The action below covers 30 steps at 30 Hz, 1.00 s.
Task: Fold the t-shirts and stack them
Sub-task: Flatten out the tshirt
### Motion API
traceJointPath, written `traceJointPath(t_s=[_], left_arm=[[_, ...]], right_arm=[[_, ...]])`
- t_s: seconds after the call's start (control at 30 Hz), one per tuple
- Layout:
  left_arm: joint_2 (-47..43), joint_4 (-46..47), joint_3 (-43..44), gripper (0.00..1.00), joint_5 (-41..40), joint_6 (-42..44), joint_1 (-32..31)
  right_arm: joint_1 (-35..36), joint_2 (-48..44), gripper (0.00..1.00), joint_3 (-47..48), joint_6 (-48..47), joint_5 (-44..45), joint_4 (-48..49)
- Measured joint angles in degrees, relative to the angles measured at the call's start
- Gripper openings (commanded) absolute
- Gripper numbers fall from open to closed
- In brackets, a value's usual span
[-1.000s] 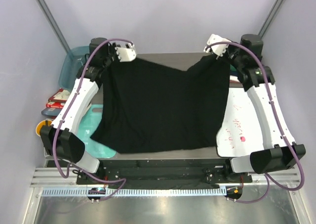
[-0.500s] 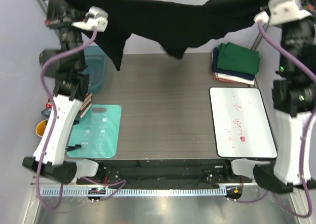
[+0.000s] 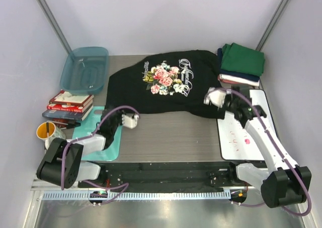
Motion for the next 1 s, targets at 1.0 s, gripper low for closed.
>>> traceJointPath(t_s=[1.0], left_arm=[[-19.82,-55.04,6.47,0.0,7.91,-15.41,-1.68]], right_arm=[[0.22,-24.55,0.01,-17.55,-10.08,-2.1,-31.56]])
